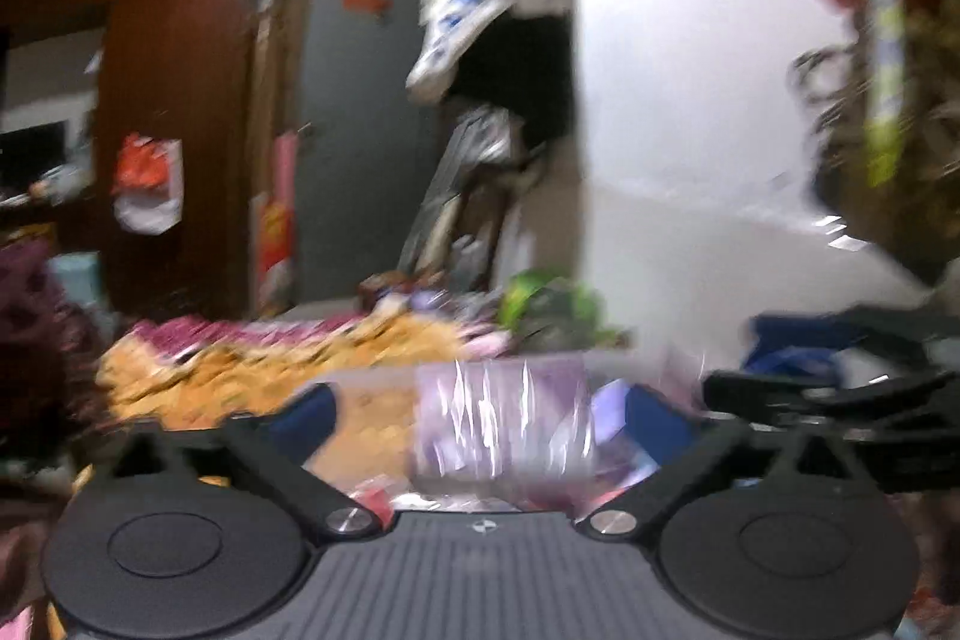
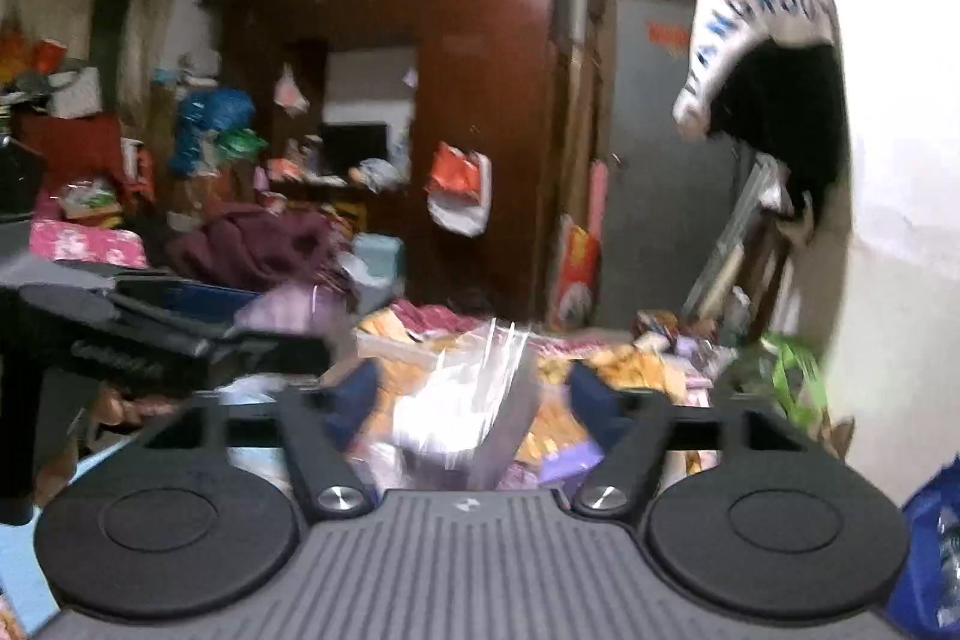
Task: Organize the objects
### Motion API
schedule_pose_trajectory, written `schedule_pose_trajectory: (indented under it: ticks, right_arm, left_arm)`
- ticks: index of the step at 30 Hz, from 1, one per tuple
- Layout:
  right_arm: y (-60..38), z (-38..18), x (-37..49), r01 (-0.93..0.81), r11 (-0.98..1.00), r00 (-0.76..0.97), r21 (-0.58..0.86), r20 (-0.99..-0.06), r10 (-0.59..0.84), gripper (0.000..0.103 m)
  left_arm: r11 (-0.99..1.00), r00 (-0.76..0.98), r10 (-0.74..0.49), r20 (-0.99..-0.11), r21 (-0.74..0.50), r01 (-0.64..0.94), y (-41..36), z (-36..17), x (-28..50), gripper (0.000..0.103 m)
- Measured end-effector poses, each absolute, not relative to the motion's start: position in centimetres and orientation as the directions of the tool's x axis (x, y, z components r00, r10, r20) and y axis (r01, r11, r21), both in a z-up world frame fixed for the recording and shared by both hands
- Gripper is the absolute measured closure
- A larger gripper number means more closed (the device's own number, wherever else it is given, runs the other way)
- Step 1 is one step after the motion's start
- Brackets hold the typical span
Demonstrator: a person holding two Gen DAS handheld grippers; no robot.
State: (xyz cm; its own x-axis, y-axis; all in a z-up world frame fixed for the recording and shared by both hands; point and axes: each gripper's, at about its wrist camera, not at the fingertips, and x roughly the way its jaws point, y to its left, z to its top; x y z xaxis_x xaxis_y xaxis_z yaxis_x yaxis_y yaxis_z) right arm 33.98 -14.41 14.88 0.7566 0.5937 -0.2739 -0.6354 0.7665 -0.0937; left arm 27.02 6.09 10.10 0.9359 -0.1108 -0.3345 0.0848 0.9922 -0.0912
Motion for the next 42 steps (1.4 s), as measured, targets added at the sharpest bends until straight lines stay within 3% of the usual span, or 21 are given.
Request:
schedule_pose_trajectory:
  ticks: [2, 5, 10, 14, 17, 30, 42]
  right_arm:
    - [-14.3, 14.1, 34.5, -0.613, 0.783, 0.773, -0.106, -0.285, 0.567, 0.009]
    - [-15.1, 13.9, 34.0, -0.617, 0.783, 0.769, -0.079, -0.273, 0.578, 0.000]
    - [-16.5, 14.5, 31.1, -0.515, 0.846, 0.847, -0.140, -0.238, 0.476, 0.000]
    - [-16.7, 13.6, 27.5, -0.289, 0.932, 0.952, -0.219, -0.169, 0.256, 0.000]
    - [-18.0, 12.6, 25.8, -0.226, 0.956, 0.959, -0.185, -0.217, 0.185, 0.000]
    - [-19.5, 11.9, 25.8, -0.353, 0.932, 0.892, -0.084, -0.332, 0.308, 0.000]
    - [-19.9, 11.2, 25.3, -0.372, 0.926, 0.886, -0.067, -0.321, 0.333, 0.000]
  left_arm:
    - [0.991, 0.925, -0.113, -0.363, -0.105, 0.079, 6.6, 9.0, 27.6, 0.000]
    - [0.983, 0.937, -0.128, -0.326, -0.170, 0.075, 7.9, 8.7, 26.2, 0.000]
    - [0.993, 0.950, -0.072, -0.305, -0.113, 0.039, 8.2, 9.3, 22.4, 0.000]
    - [0.994, 0.964, -0.068, -0.256, -0.102, 0.042, 8.5, 9.6, 19.0, 0.000]
    - [0.994, 0.964, -0.091, -0.249, -0.081, 0.073, 8.2, 9.5, 17.4, 0.000]
    - [0.995, 0.941, -0.103, -0.323, -0.032, 0.098, 3.8, 8.6, 16.5, 0.000]
    - [0.997, 0.935, -0.081, -0.346, -0.011, 0.082, 2.6, 8.1, 16.2, 0.000]
